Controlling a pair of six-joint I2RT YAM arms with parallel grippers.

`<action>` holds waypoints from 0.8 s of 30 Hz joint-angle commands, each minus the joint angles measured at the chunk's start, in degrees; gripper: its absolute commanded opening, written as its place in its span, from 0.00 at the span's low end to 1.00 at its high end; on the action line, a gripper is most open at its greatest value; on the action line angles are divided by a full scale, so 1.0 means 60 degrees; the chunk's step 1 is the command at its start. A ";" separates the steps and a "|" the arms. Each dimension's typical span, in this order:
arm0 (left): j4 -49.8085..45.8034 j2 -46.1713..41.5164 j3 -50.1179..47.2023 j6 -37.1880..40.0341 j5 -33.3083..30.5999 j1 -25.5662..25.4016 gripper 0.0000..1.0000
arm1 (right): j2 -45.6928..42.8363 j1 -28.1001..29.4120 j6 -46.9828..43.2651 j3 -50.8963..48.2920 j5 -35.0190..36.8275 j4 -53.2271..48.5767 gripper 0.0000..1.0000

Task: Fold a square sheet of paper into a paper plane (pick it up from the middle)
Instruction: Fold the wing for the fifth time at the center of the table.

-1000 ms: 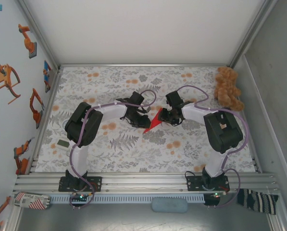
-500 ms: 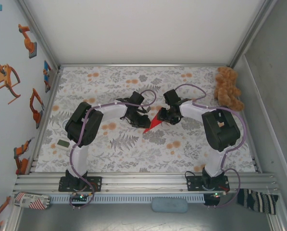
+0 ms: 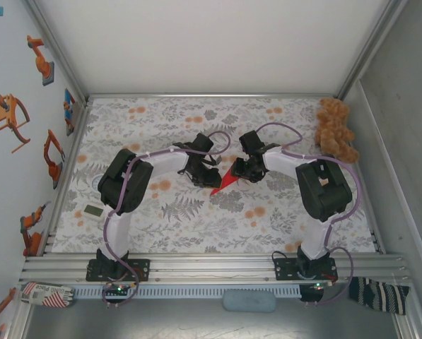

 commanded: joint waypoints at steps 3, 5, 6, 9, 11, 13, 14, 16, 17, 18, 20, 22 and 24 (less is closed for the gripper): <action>-0.1023 0.1131 -0.0394 -0.0091 -0.1297 -0.0339 0.21 | 0.1182 0.0011 0.0013 -0.0521 0.0720 -0.0022 0.46; -0.1075 0.1165 -0.0362 -0.0091 -0.1357 -0.0361 0.21 | 0.1086 0.0011 0.0028 -0.0493 0.0624 0.0004 0.46; -0.1090 0.1179 -0.0350 -0.0102 -0.1388 -0.0361 0.20 | 0.1002 0.0015 0.0052 -0.0465 0.0576 0.0012 0.46; -0.1100 0.1208 -0.0350 -0.0117 -0.1393 -0.0368 0.20 | 0.0586 0.0012 0.0091 -0.0416 0.0374 0.0065 0.47; -0.1111 0.1224 -0.0356 -0.0135 -0.1415 -0.0372 0.20 | 0.0179 -0.0003 0.0141 -0.0371 0.0148 0.0143 0.48; -0.1135 0.1237 -0.0344 -0.0142 -0.1401 -0.0372 0.20 | -0.0445 -0.0033 0.0201 -0.0329 -0.0108 0.0262 0.52; -0.1149 0.1238 -0.0338 -0.0149 -0.1404 -0.0371 0.20 | -0.0702 -0.0040 0.0185 -0.0339 -0.0135 0.0321 0.53; -0.1137 0.1251 -0.0338 -0.0147 -0.1391 -0.0369 0.20 | -0.1404 -0.0061 0.0203 -0.0405 -0.0122 0.0398 0.54; -0.1142 0.1240 -0.0330 -0.0146 -0.1404 -0.0372 0.20 | -0.1679 -0.0062 0.0182 -0.0501 -0.0116 0.0454 0.55; -0.1147 0.1242 -0.0317 -0.0145 -0.1393 -0.0372 0.20 | -0.1953 -0.0055 0.0200 -0.0643 -0.0082 0.0543 0.55; -0.1142 0.1248 -0.0308 -0.0156 -0.1408 -0.0370 0.20 | -0.2451 -0.0062 0.0230 -0.1017 0.0031 0.0733 0.54; -0.1150 0.1253 -0.0289 -0.0152 -0.1404 -0.0369 0.20 | -0.2802 -0.0055 0.0289 -0.1492 -0.0126 0.1187 0.51; -0.1134 0.1244 -0.0289 -0.0159 -0.1406 -0.0369 0.20 | -0.2987 -0.0055 0.0395 -0.1959 -0.0588 0.1810 0.45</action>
